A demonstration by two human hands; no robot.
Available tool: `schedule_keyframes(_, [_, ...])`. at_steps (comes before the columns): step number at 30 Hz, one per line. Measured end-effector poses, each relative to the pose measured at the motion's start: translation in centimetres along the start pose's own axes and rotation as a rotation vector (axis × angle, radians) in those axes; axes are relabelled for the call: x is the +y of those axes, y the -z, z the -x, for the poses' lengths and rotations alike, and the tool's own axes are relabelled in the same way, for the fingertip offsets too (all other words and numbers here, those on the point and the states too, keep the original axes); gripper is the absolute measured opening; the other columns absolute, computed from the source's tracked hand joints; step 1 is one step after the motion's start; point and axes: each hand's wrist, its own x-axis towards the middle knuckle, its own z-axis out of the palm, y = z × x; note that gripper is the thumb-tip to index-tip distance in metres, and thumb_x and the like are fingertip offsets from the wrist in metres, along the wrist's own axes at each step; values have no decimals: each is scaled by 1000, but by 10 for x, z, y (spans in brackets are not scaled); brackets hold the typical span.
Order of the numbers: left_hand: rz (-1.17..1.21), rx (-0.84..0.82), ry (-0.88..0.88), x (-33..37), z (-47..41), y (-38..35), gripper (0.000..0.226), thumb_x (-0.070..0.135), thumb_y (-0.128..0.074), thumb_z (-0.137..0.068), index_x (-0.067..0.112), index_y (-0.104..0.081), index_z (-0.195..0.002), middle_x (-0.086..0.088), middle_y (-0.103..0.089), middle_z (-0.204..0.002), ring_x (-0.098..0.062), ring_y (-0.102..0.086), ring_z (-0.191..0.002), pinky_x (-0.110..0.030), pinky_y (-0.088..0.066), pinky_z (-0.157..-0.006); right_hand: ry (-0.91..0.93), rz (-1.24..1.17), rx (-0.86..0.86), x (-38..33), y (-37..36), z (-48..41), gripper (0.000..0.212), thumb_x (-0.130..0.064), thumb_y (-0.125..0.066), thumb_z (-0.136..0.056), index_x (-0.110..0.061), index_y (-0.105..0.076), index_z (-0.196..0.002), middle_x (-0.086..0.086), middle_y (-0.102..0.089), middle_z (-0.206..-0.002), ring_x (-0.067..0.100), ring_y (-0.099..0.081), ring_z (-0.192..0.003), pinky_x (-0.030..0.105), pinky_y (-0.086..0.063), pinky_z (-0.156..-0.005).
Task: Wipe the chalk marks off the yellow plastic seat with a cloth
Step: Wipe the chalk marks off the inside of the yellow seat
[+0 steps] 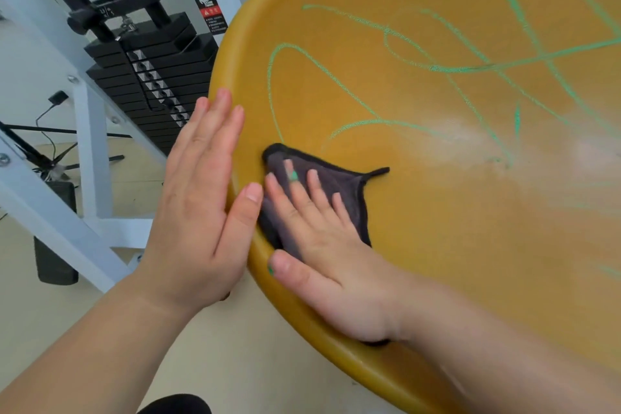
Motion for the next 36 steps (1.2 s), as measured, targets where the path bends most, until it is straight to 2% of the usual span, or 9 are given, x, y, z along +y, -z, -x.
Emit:
schedule_keyframes(3, [-37,24,-1,1,-3,-3,62,23,-46,-95,-4,-33,-149,-17,-26,-160,-29,-16,-152,-41,-13,-124,18,102,-22,28,7,7,74,-85,5,-84,-54,24,-148,-25,36,-159,5,37,-146,37,19,-122])
schedule_keyframes(9, [-65,8,0,2,-1,-3,64,21,-49,-95,-3,-31,-151,-16,-24,-162,-29,-14,-153,-43,-13,-124,-426,158,70,77,28,16,93,-93,20,-66,-53,23,-149,-23,36,-158,11,37,-148,49,11,-125])
schedule_keyframes(12, [-59,10,-17,1,-1,-2,62,21,-48,-96,-4,-31,-150,-18,-25,-161,-30,-14,-153,-43,-13,-124,-245,104,9,30,8,12,104,-98,20,-57,-50,29,-148,-19,44,-156,15,42,-145,49,18,-123])
schedule_keyframes(17, [-57,37,4,2,-3,-5,61,26,-46,-97,-3,-33,-150,-17,-27,-160,-31,-16,-152,-47,-15,-123,12,50,-79,8,2,21,77,-82,-2,-86,-51,25,-150,-26,38,-158,4,38,-146,36,19,-122])
schedule_keyframes(21, [-70,12,12,2,-2,-3,64,28,-47,-98,-2,-31,-151,-15,-25,-162,-29,-14,-153,-48,-15,-123,-348,274,61,89,28,30,92,-94,26,-62,-57,21,-146,-26,32,-158,10,28,-152,38,15,-125])
schedule_keyframes(25, [-82,-29,-2,2,2,0,67,31,-48,-97,0,-29,-153,-15,-21,-163,-29,-11,-153,-50,-14,-123,-656,223,137,104,43,34,95,-90,17,-72,-48,12,-157,-15,28,-164,19,27,-153,47,14,-125])
schedule_keyframes(29, [-94,-17,-16,2,2,-2,68,32,-52,-95,1,-32,-151,-17,-22,-162,-32,-12,-153,-48,-13,-123,-315,132,49,28,0,19,102,-95,12,-66,-46,23,-155,-16,39,-159,18,36,-149,43,20,-122])
schedule_keyframes(32, [-49,28,-16,6,-1,-3,68,30,-60,-90,3,-38,-149,-15,-26,-161,-33,-16,-152,-45,-14,-123,-102,23,-14,1,-7,26,79,-83,1,-83,-51,23,-152,-25,37,-158,6,38,-146,34,21,-120])
schedule_keyframes(36, [-48,53,-2,4,-2,-3,68,36,-60,-88,4,-43,-146,-15,-33,-158,-32,-20,-150,-40,-13,-123,-277,247,38,72,17,41,83,-91,19,-71,-60,16,-148,-25,29,-161,9,28,-152,38,14,-124])
